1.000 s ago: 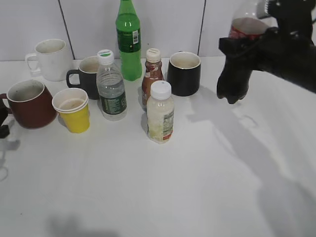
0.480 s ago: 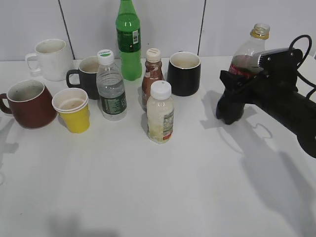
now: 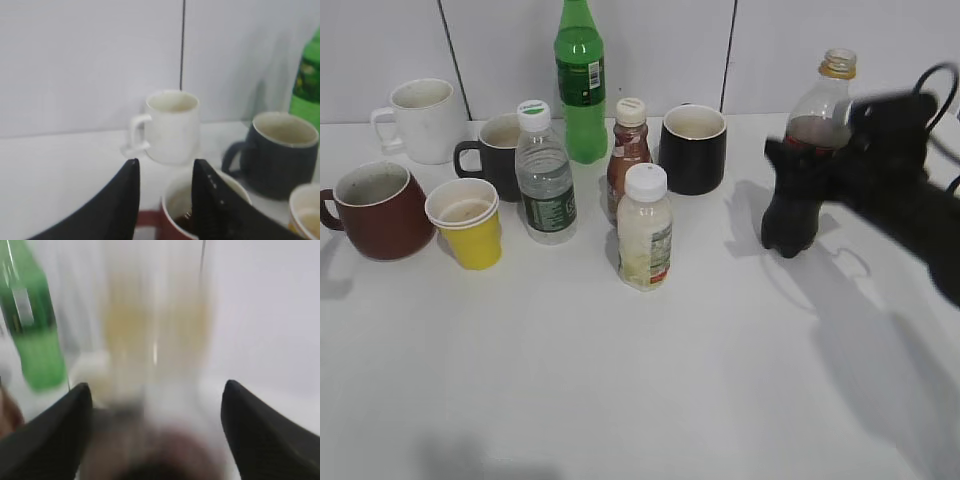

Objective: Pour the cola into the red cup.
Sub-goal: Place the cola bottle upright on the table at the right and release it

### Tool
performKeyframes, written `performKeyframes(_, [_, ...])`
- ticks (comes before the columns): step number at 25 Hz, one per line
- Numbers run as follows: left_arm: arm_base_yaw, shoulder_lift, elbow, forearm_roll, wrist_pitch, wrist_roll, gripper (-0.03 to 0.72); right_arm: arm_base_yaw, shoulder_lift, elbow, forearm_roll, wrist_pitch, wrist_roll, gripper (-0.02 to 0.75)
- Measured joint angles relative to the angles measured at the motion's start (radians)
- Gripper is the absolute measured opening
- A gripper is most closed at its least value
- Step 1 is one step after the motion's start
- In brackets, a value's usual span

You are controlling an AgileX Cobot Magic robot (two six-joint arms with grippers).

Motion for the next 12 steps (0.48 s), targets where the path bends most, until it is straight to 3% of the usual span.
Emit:
performKeyframes(2, [0.0,-0.088,-0.018,0.001,0.1,-0.034,0.276,0.0,-0.088,0.0,0.0,0.044,-0.001,0.596])
performKeyframes(4, [-0.011,-0.204,-0.061,0.005,0.312,-0.086,0.276,0.0,-0.216,-0.004,-0.002,0.157,0.011,0.6])
performKeyframes(7, [-0.061,-0.409,-0.148,0.005,0.726,-0.202,0.276,0.001,-0.473,-0.032,-0.038,0.481,0.095,0.6])
performKeyframes(12, [-0.198,-0.698,-0.255,-0.008,1.261,-0.235,0.276,0.034,-0.825,-0.047,-0.17,0.997,0.263,0.599])
